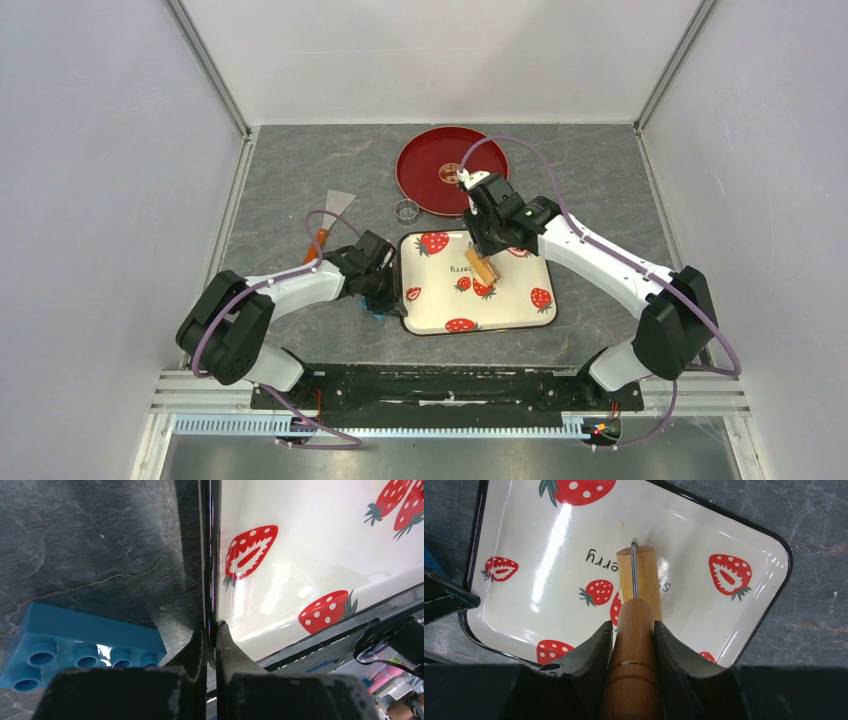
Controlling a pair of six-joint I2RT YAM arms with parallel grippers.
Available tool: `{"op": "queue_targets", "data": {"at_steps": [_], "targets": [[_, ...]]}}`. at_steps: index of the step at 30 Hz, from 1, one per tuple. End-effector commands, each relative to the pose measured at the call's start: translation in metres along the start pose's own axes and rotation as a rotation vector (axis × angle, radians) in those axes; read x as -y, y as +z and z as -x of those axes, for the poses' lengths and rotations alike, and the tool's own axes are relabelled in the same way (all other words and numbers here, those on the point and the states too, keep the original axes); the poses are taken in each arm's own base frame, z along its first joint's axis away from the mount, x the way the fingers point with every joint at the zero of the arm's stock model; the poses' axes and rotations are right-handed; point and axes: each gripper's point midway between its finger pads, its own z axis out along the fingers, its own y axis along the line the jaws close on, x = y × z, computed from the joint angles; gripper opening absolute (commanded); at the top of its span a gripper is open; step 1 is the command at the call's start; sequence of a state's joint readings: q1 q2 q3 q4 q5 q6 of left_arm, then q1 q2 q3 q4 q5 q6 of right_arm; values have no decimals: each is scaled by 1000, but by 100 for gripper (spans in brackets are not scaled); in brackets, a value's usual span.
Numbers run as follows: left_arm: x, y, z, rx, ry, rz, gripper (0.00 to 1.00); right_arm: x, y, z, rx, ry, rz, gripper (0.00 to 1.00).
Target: Roll out the dumpling wrappers from the dough
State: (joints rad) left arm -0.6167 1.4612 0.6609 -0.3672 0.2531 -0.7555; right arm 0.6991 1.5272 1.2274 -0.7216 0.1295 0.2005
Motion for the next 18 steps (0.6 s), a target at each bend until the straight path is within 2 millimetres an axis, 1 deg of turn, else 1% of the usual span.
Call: {"op": "queue_targets", "data": {"at_steps": [1, 6, 11, 17, 18], "targets": [[-57, 14, -23, -49, 0, 228, 2, -36, 20, -89, -310, 38, 139, 0], [-58, 14, -23, -49, 0, 229, 2, -32, 15, -97, -324, 34, 122, 0], [-58, 14, -23, -50, 2, 230, 2, -26, 11, -99, -329, 26, 90, 0], [-58, 14, -23, -48, 2, 229, 2, -21, 18, -114, -355, 27, 67, 0], [-58, 14, -23, -47, 0, 230, 2, -16, 19, -117, -356, 22, 42, 0]]}}
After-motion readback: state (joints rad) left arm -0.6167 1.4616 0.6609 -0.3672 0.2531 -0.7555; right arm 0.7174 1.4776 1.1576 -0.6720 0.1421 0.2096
